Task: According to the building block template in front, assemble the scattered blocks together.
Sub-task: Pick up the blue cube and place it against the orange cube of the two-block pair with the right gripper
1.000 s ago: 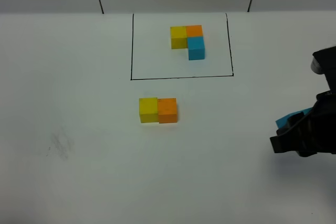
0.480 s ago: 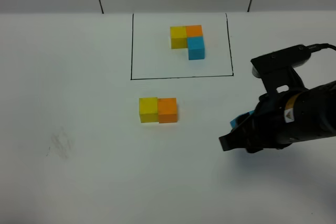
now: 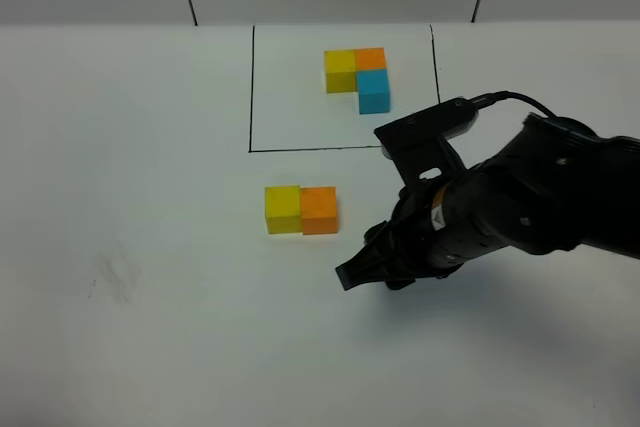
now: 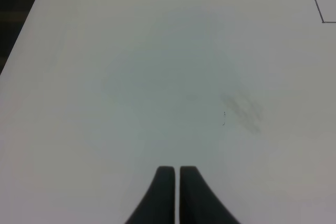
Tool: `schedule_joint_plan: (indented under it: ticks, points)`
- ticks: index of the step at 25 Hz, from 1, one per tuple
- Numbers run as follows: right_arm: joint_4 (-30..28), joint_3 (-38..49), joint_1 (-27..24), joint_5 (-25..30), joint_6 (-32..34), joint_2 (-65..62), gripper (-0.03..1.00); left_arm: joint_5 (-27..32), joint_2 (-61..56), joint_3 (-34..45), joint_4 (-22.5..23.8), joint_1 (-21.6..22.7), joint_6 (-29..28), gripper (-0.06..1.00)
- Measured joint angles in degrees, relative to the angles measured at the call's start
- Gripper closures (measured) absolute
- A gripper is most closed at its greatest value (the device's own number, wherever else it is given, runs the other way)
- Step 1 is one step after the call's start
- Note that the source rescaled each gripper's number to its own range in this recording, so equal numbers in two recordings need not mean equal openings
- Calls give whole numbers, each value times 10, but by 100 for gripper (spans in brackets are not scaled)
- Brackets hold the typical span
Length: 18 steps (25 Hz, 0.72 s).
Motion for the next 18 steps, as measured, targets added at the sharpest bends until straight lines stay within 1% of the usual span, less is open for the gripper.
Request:
schedule_joint_plan:
  ticks: [6, 18]
  points:
    - [11, -43, 2, -16, 0, 75, 51, 0, 0, 0, 0, 0, 0, 94]
    - [11, -120, 2, -39, 0, 200, 51, 0, 0, 0, 0, 0, 0, 94]
